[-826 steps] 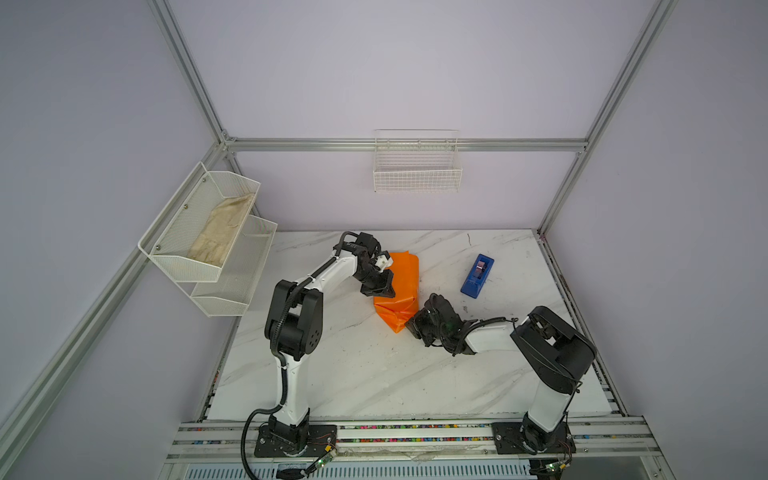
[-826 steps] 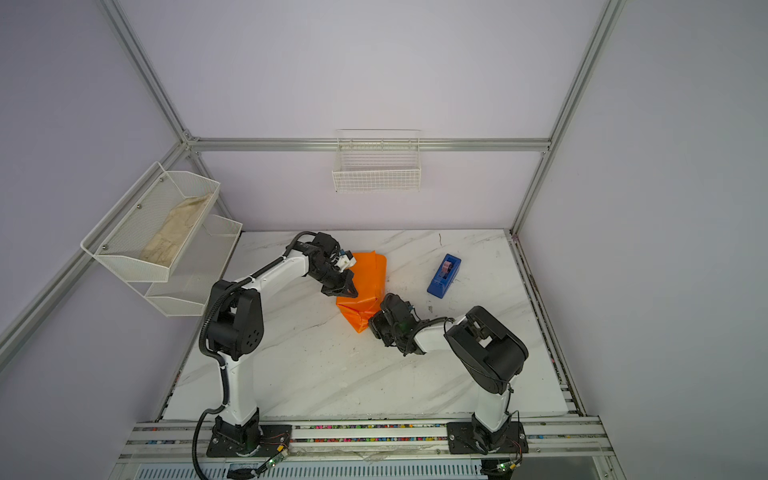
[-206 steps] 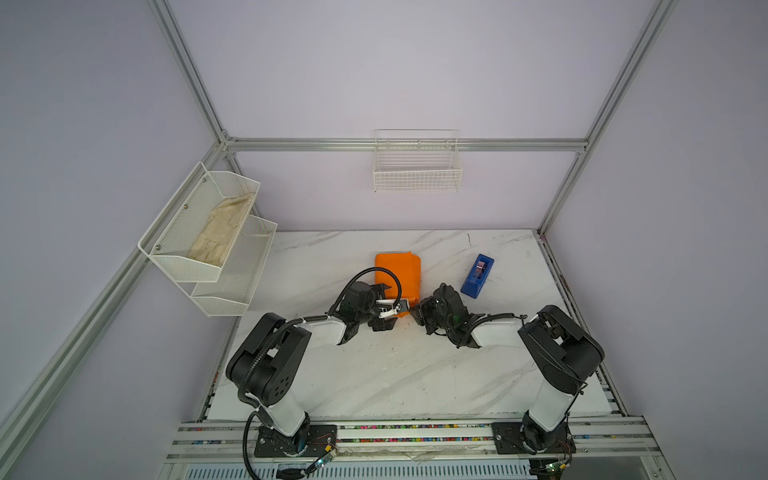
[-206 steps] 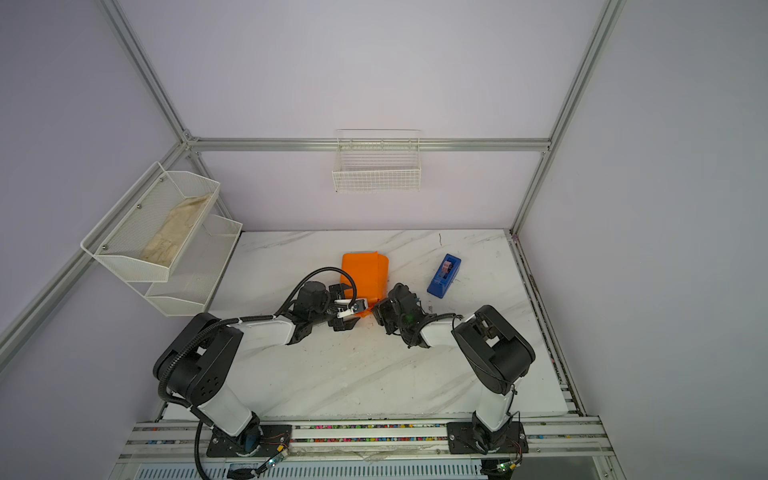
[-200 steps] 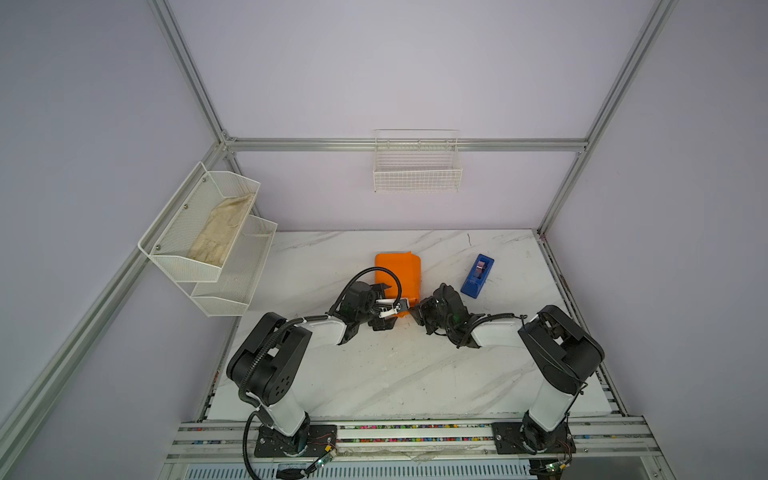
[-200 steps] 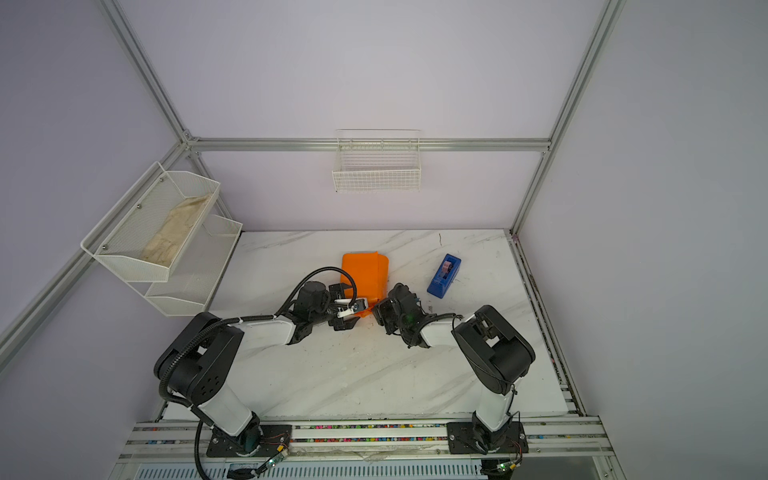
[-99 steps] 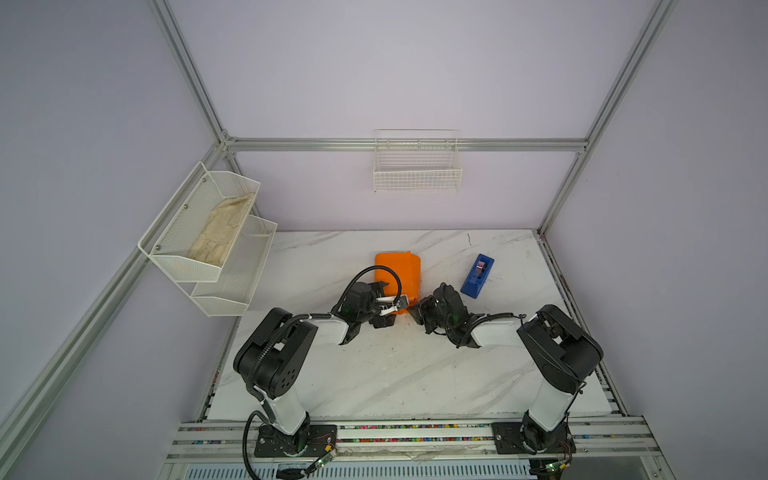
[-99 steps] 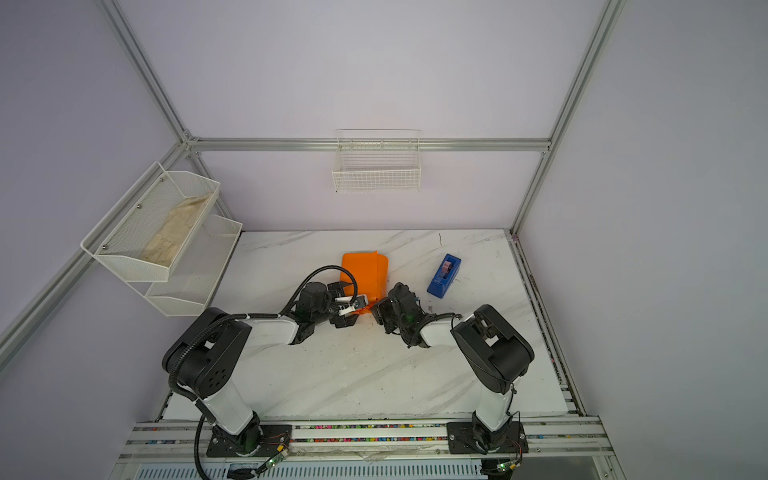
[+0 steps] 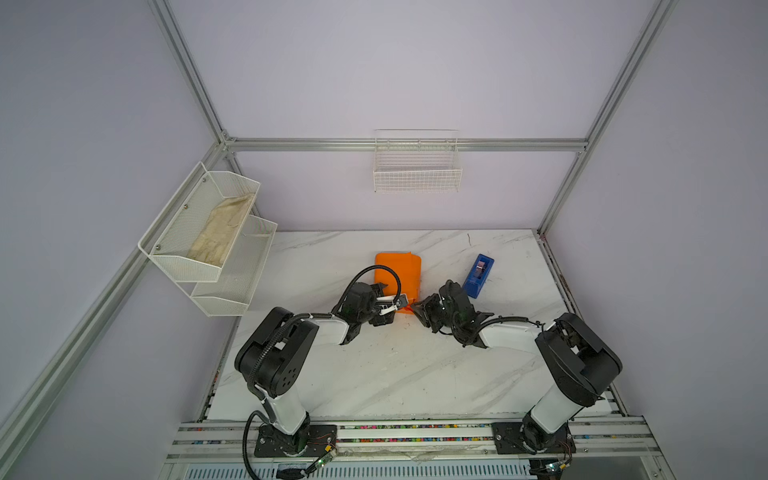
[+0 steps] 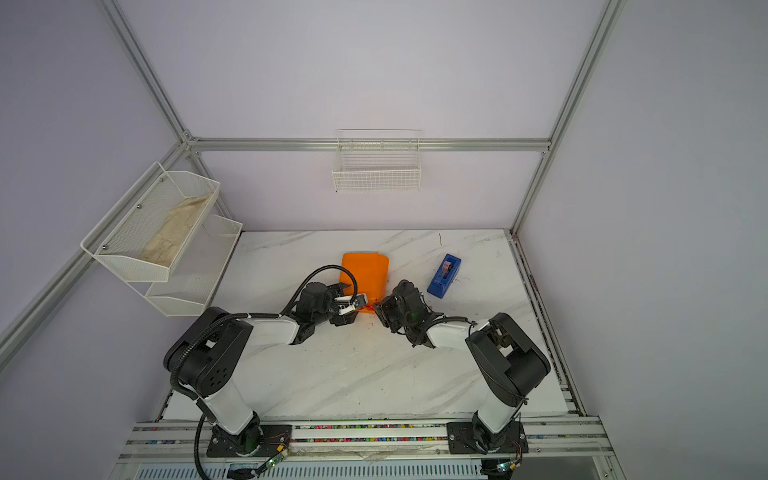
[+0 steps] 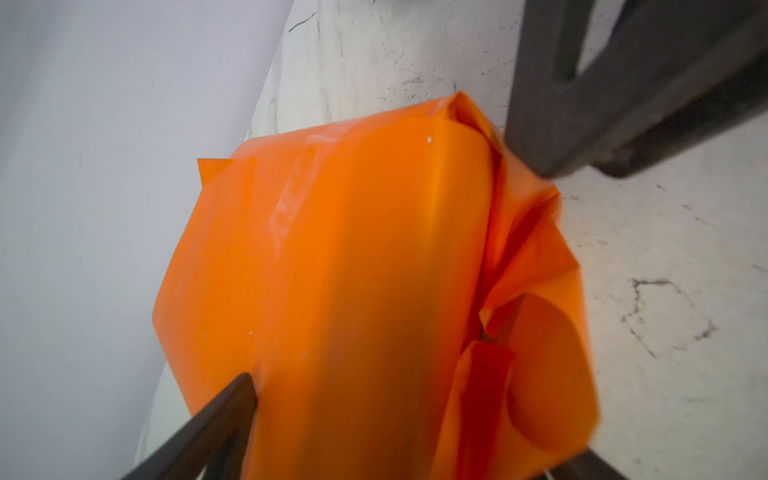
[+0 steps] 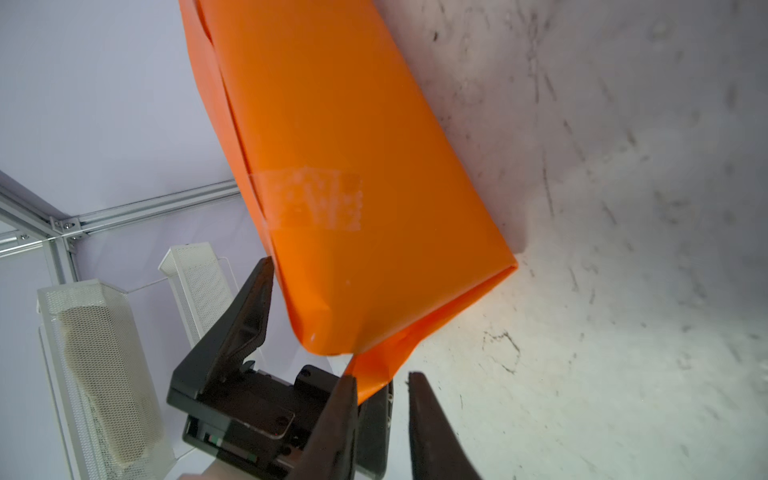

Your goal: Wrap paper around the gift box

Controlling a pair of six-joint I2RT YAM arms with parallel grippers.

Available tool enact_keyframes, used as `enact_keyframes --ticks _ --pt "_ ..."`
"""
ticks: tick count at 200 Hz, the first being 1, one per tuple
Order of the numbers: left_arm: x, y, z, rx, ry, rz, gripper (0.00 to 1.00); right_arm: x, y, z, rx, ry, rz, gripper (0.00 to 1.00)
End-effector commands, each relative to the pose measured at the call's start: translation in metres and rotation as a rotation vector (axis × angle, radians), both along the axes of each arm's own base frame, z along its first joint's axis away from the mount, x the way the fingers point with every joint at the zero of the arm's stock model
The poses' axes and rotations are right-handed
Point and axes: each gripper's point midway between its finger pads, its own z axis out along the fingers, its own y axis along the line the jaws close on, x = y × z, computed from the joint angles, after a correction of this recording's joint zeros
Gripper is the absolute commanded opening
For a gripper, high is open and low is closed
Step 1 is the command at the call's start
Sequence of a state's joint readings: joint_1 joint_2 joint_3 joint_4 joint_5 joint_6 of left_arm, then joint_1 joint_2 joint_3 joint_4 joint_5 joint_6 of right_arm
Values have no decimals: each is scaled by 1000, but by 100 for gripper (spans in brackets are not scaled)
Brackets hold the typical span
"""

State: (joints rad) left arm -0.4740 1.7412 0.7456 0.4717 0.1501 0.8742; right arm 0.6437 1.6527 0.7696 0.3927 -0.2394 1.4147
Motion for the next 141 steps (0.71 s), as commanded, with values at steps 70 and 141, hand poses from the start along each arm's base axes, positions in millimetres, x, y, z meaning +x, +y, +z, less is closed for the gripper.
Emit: enact_keyframes --ticks 70,141 --pt "-1 -3 3 -12 31 0 73 -12 11 -40 -100 -163 275 6" --pt "-4 -5 4 -21 58 -15 69 9 46 -4 26 -293 344 0"
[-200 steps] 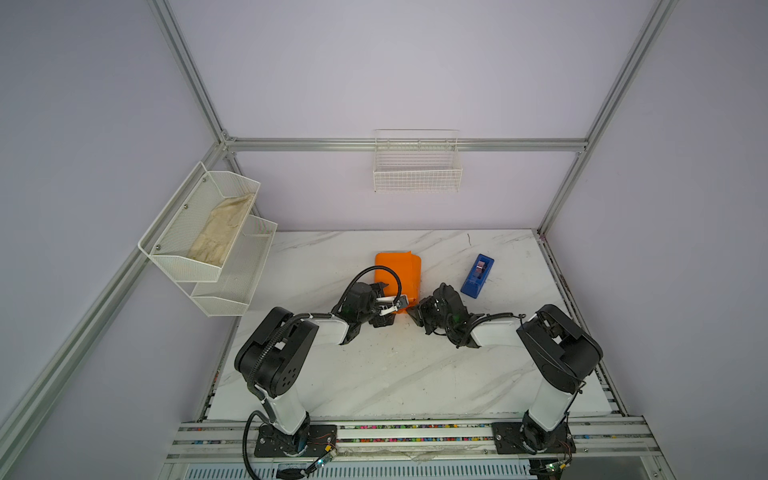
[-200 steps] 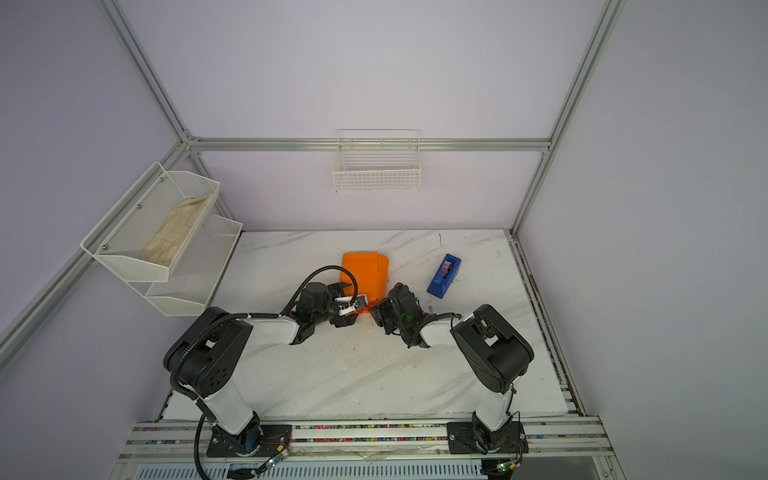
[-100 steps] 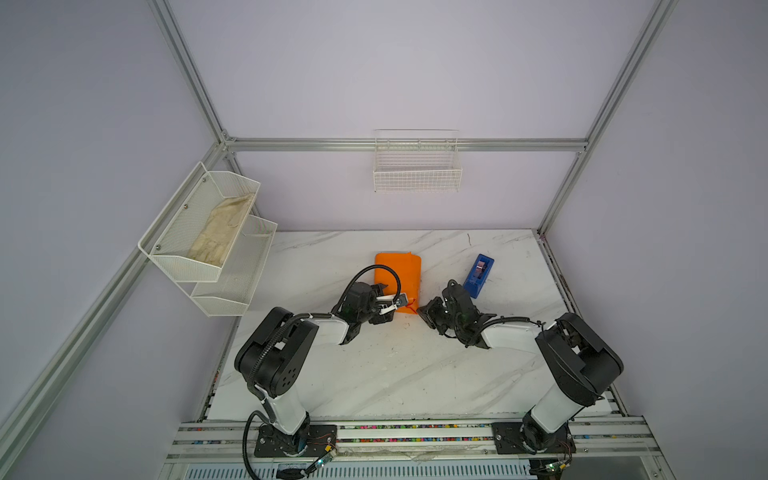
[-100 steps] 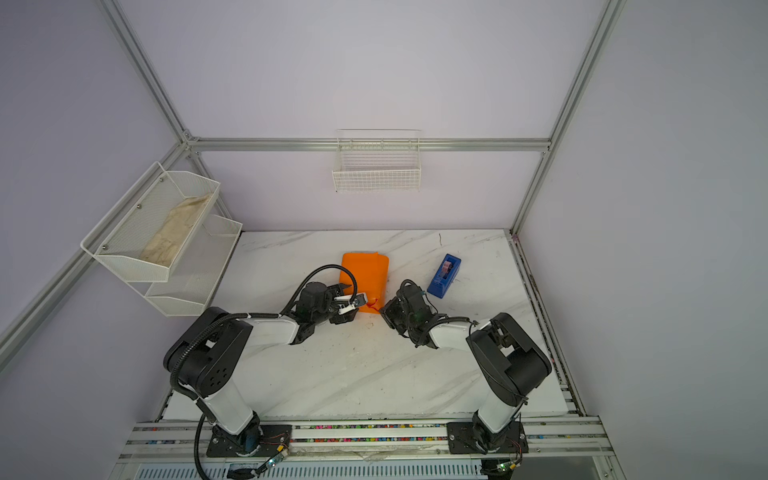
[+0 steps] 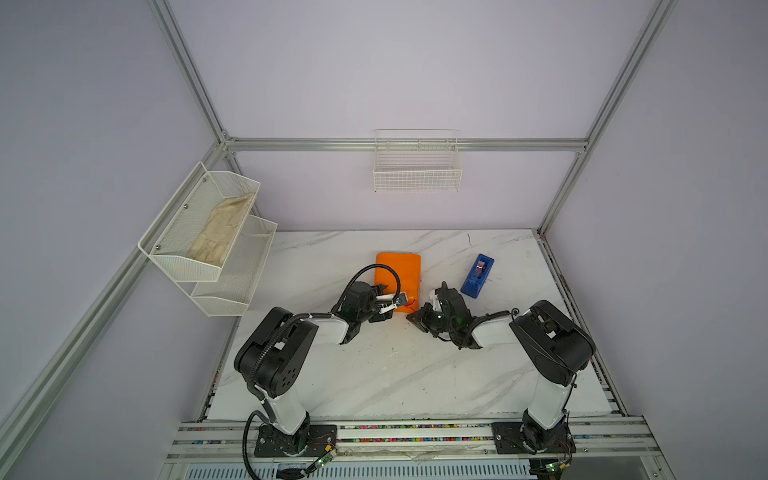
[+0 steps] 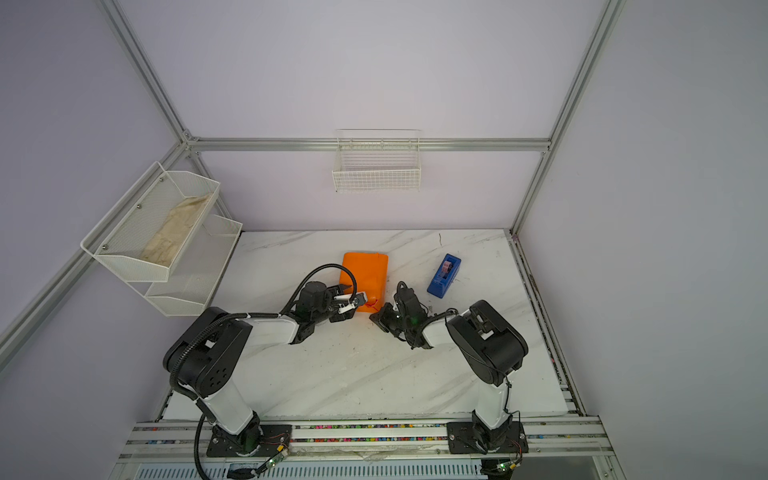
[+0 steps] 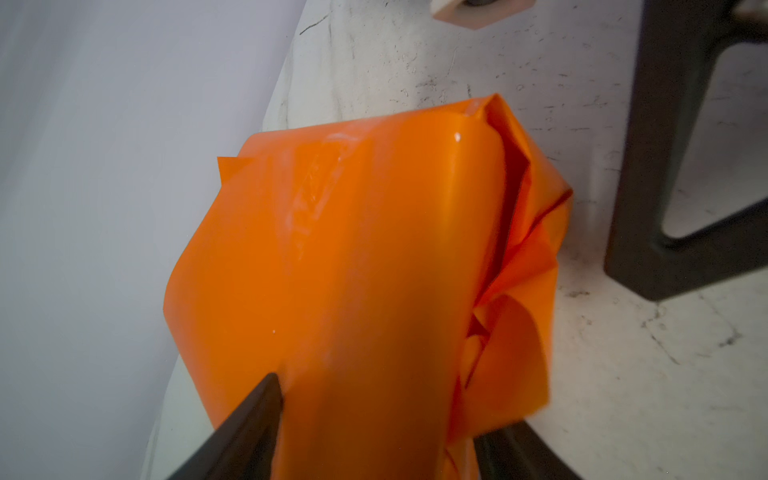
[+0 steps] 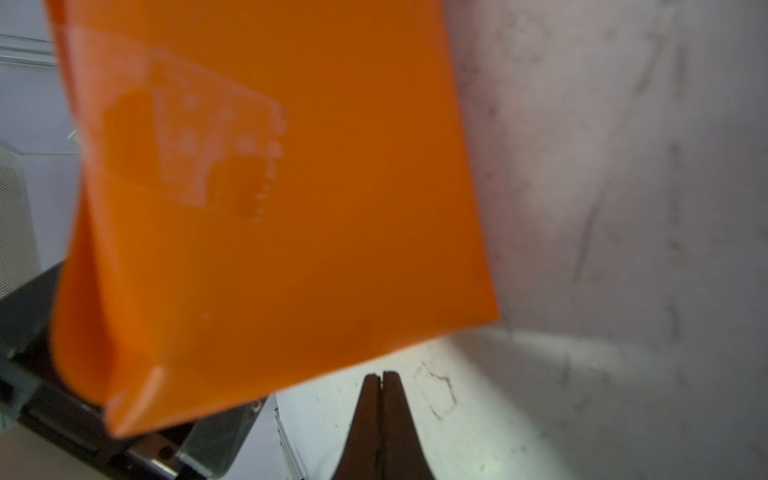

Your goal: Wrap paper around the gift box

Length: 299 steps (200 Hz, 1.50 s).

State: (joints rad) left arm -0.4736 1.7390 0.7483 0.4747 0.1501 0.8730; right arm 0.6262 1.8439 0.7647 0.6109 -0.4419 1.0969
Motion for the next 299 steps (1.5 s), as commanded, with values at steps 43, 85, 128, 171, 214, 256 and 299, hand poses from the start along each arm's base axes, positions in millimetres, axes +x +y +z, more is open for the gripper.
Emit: enact_keyframes --ticks 43,85,128,171,214,256,299 --pt "-8 -5 2 -17 77 -29 69 21 26 57 174 -135 39 0" --pt "-6 -4 13 -34 55 -21 69 20 23 55 177 -118 22 0" --pt "4 6 37 -81 31 18 77 19 22 49 171 -102 11 0" --pt "8 10 32 -86 50 21 79 21 21 48 171 -99 2 0" --pt "10 5 28 -109 73 16 74 21 22 47 173 -92 6 0" --pt "9 3 21 -115 105 11 67 20 22 50 179 -92 6 0" --pt "8 2 14 -107 127 9 63 18 19 64 192 -106 2 0"
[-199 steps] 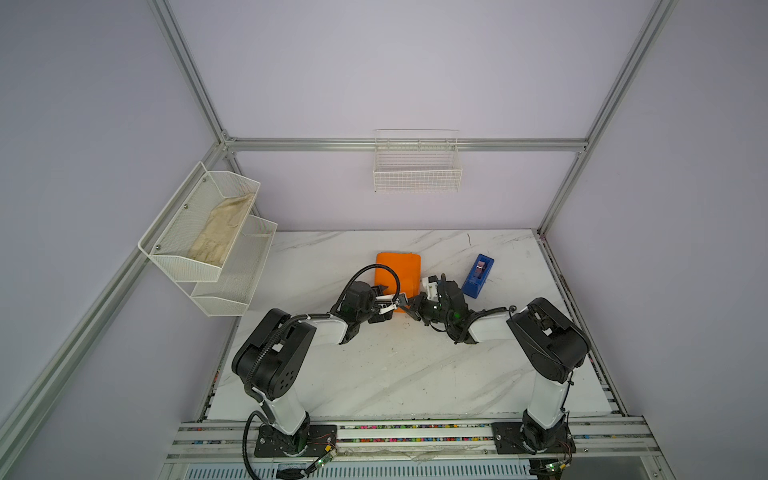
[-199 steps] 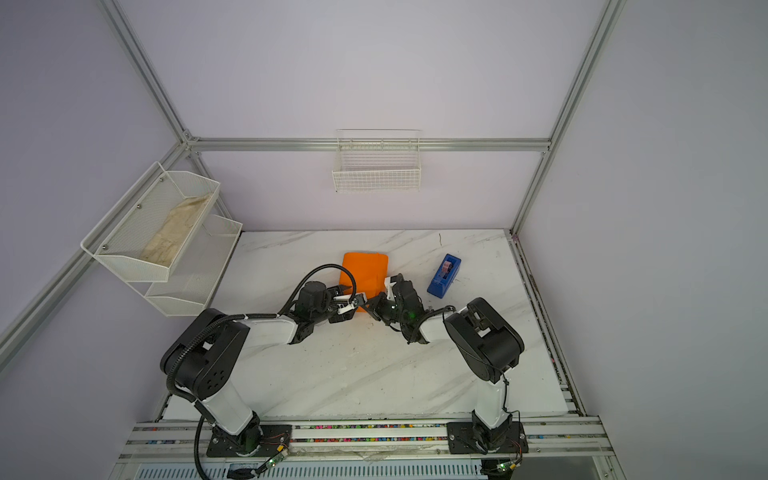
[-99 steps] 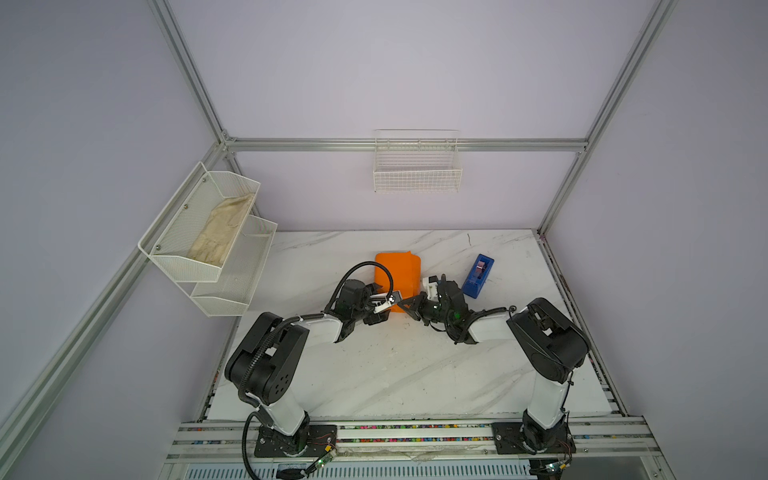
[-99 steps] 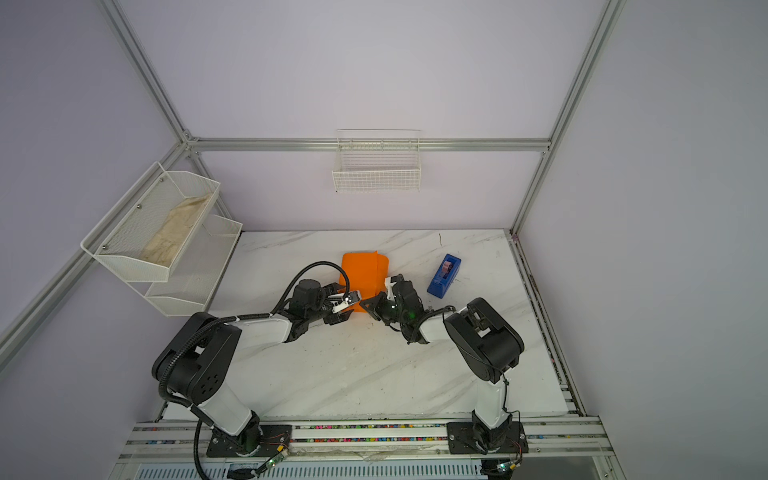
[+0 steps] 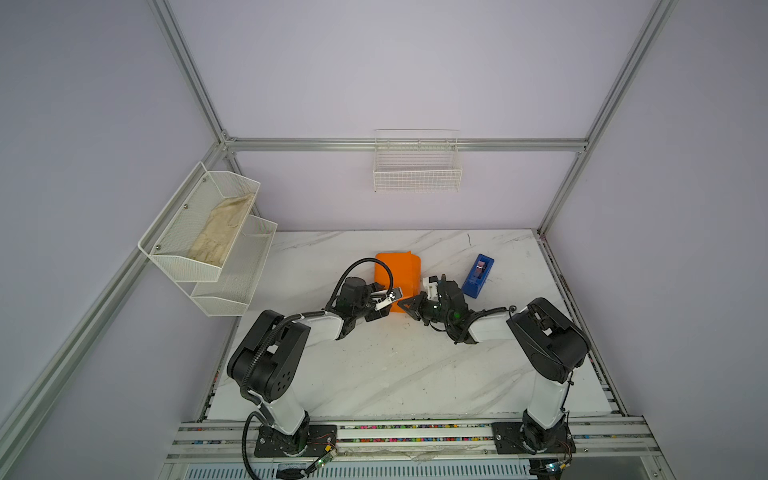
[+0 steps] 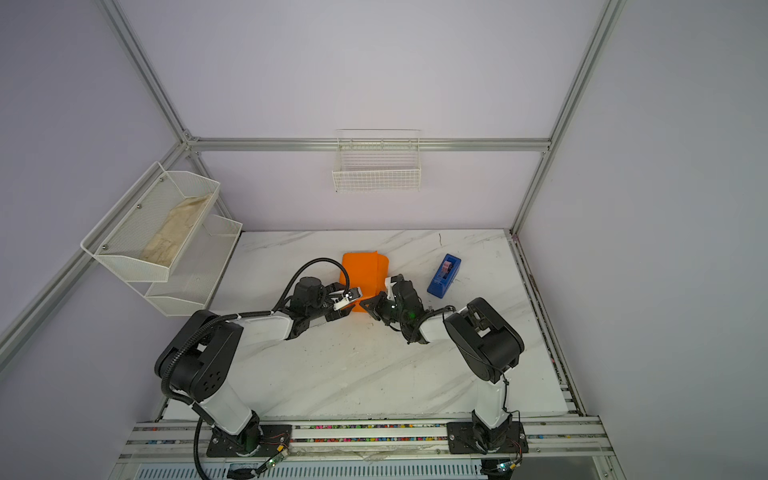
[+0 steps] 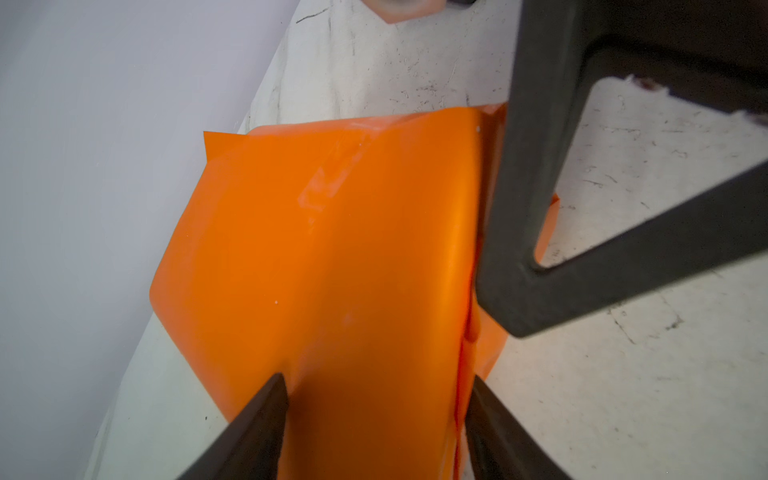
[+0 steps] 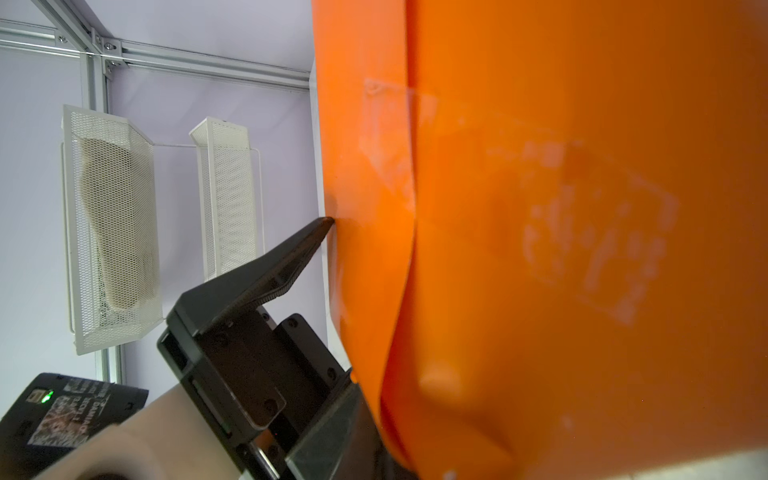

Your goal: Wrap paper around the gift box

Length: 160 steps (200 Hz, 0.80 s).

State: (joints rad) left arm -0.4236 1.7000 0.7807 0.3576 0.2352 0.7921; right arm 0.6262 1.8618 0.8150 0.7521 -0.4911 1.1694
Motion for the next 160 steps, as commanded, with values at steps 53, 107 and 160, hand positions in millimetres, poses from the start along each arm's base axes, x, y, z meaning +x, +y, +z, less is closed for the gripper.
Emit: enact_keyframes --ticks 53,107,160 --pt "8 -6 4 -18 31 -10 63 15 -46 65 40 -75 -68 1" --pt "8 -7 4 -17 36 -13 63 65 -174 71 -118 -67 -228 9" --pt "7 -7 3 -13 38 -20 63 97 -270 46 -165 6 -326 23"
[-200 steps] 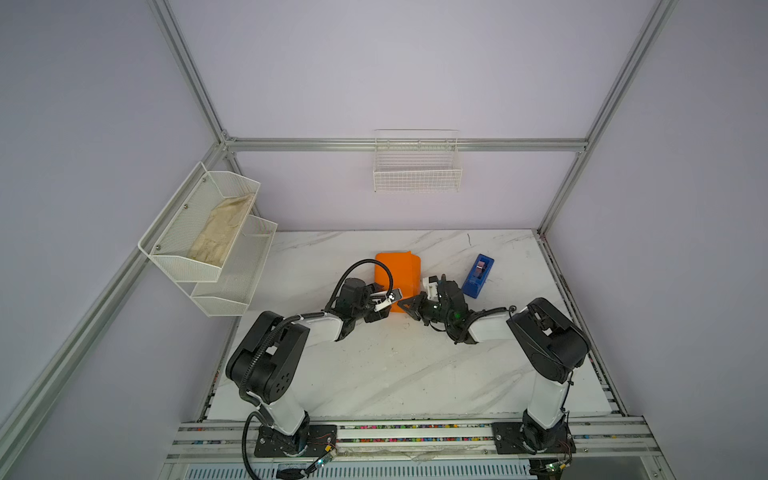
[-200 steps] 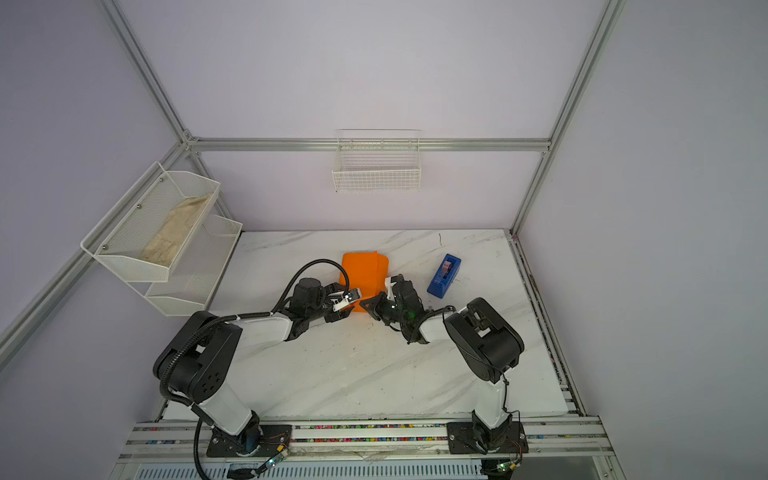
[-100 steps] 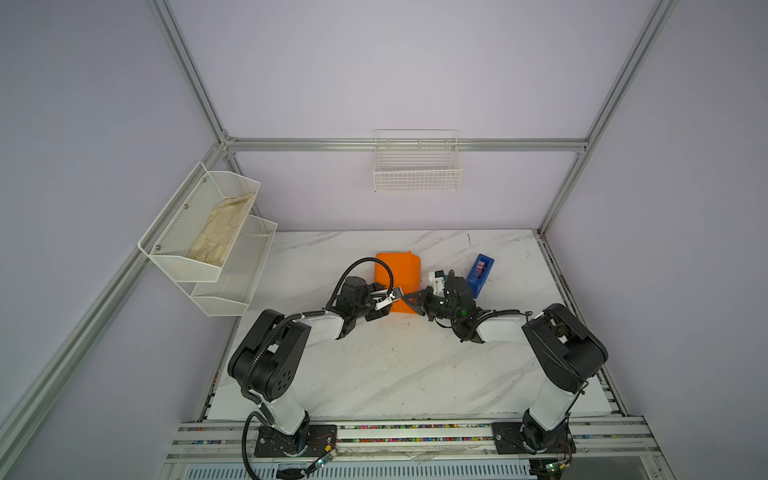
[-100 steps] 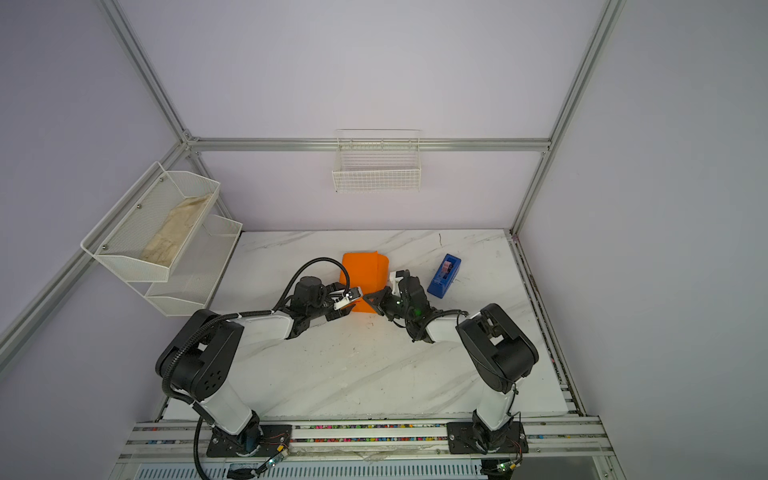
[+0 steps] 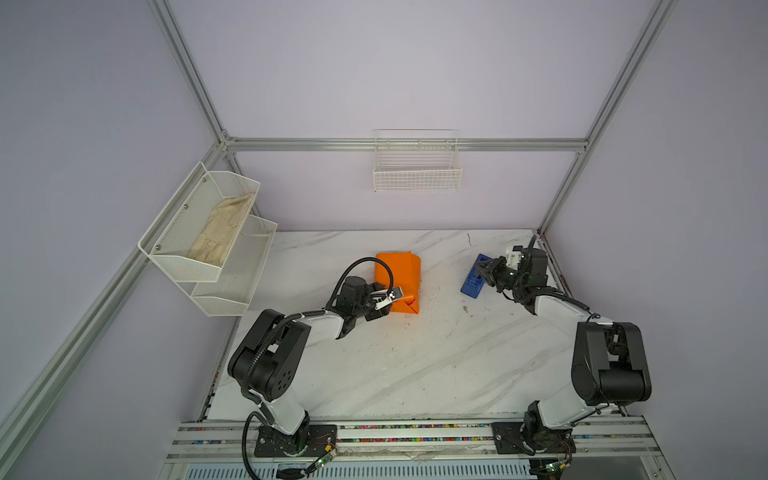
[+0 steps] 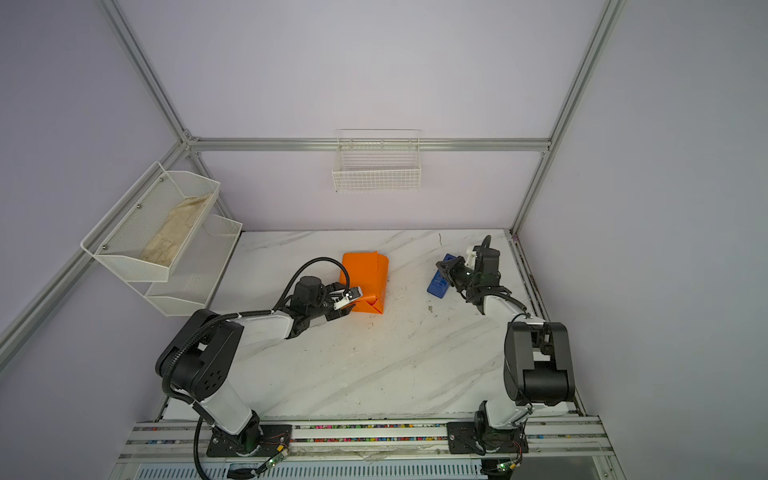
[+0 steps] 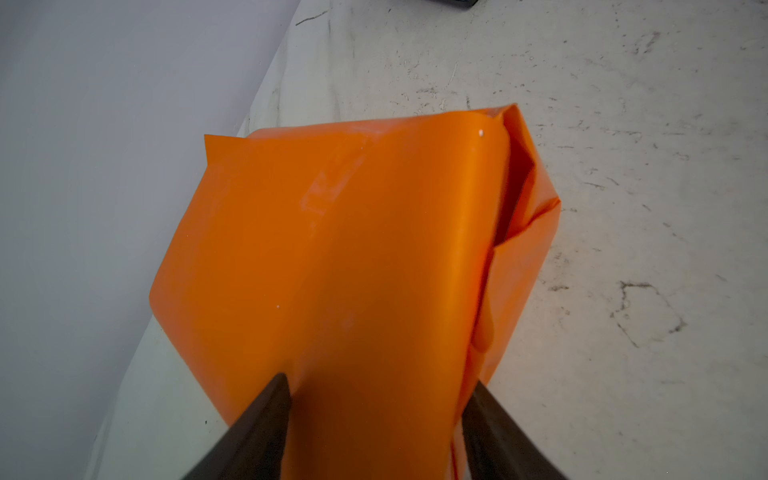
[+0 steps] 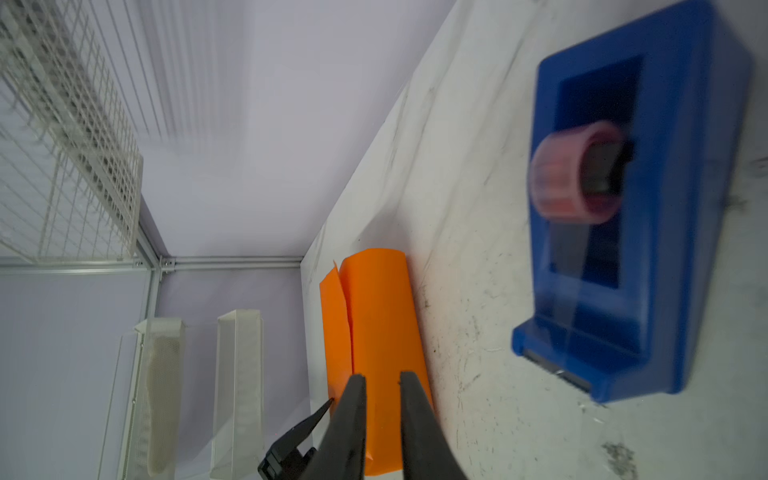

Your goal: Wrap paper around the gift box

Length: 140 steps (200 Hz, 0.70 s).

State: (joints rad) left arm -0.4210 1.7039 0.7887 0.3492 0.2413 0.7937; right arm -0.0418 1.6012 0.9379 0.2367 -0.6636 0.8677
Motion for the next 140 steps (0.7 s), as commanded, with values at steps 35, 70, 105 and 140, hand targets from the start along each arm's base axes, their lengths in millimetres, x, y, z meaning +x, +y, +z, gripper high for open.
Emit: enact_keyframes --ticks 35,70,105,140 --pt "6 -7 3 -13 35 -18 63 3 -6 -54 -25 164 133 27" --pt "6 -7 4 -10 33 -18 63 7 0 -68 43 181 143 29" --pt "4 -7 4 -5 36 -28 63 13 7 -77 134 175 162 27" --pt "3 -7 2 -1 42 -30 63 19 10 -80 186 170 162 19"
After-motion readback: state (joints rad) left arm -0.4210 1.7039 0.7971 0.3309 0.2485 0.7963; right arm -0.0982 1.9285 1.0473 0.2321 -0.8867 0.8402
